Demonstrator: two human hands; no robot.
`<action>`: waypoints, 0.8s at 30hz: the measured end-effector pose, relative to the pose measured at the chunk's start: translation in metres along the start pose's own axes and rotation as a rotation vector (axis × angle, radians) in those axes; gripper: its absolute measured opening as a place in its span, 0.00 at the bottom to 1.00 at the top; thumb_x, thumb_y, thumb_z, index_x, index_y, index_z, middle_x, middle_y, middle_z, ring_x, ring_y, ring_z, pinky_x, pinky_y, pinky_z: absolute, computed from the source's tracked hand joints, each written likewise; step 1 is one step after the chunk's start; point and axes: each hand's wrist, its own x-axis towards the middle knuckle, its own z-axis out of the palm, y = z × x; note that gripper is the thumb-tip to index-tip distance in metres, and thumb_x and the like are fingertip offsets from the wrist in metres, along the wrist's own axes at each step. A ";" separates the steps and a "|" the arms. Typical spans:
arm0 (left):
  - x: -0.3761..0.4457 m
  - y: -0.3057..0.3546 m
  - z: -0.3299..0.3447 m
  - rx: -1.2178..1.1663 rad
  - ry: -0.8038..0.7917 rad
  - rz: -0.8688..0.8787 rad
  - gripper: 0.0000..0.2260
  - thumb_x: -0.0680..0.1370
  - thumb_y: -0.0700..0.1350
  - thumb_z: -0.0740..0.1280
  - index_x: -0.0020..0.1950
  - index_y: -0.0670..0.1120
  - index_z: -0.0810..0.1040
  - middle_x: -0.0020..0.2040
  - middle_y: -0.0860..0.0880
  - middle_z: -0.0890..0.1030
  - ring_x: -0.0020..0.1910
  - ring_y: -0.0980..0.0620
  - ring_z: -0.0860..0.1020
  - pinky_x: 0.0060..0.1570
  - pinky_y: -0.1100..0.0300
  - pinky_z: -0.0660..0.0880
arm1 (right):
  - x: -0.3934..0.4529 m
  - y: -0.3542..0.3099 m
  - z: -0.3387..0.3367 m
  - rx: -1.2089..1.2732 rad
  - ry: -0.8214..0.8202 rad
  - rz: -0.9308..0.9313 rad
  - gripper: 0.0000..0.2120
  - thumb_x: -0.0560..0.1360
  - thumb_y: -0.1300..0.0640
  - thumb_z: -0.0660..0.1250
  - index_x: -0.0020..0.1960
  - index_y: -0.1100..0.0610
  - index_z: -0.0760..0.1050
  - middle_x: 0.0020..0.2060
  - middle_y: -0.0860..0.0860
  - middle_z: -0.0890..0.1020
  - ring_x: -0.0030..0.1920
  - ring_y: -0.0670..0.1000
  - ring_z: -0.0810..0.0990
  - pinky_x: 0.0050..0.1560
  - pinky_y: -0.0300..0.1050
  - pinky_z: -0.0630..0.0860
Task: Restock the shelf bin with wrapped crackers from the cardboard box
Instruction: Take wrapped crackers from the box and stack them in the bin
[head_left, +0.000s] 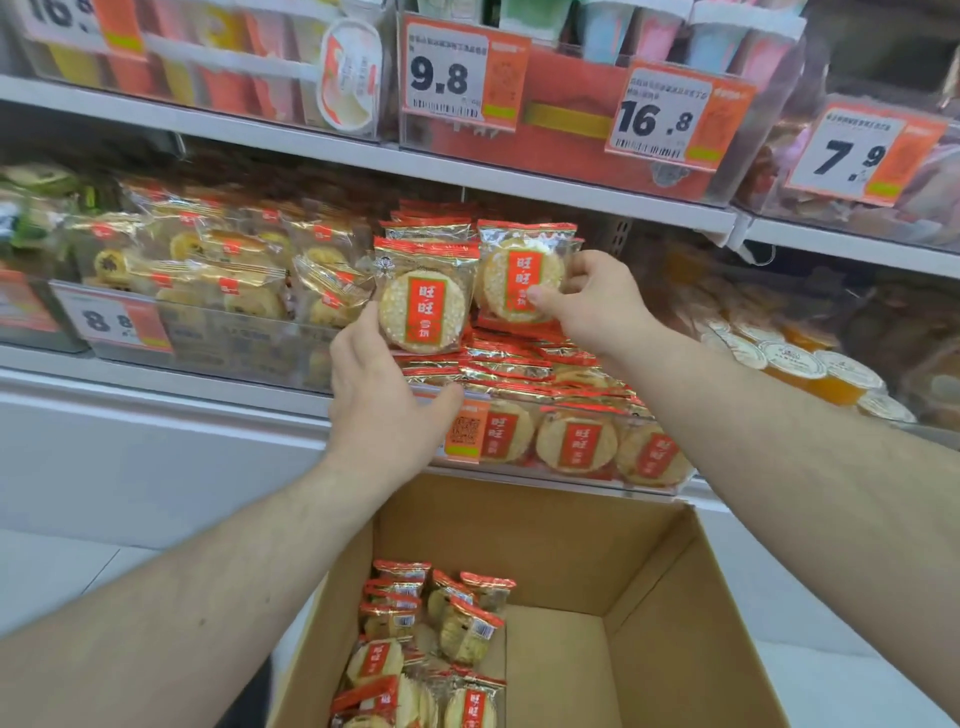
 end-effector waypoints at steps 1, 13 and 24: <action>0.000 0.000 0.001 -0.003 -0.004 0.009 0.45 0.71 0.50 0.75 0.78 0.48 0.49 0.74 0.48 0.56 0.74 0.49 0.57 0.73 0.53 0.58 | 0.002 0.001 0.004 -0.034 0.020 -0.010 0.20 0.72 0.53 0.75 0.62 0.55 0.75 0.48 0.48 0.82 0.48 0.48 0.81 0.55 0.49 0.80; 0.000 -0.003 0.004 -0.009 0.020 0.033 0.43 0.72 0.48 0.75 0.78 0.49 0.51 0.73 0.48 0.57 0.73 0.50 0.58 0.73 0.53 0.60 | 0.002 0.007 0.021 -0.306 0.010 0.091 0.17 0.73 0.46 0.73 0.35 0.57 0.74 0.31 0.50 0.75 0.34 0.49 0.74 0.35 0.43 0.69; -0.004 0.004 0.004 0.070 0.085 0.046 0.44 0.70 0.52 0.75 0.77 0.48 0.52 0.75 0.45 0.54 0.74 0.46 0.56 0.72 0.41 0.61 | -0.004 0.000 0.017 -0.458 -0.057 0.094 0.19 0.76 0.40 0.67 0.41 0.57 0.77 0.34 0.50 0.79 0.39 0.53 0.79 0.53 0.57 0.79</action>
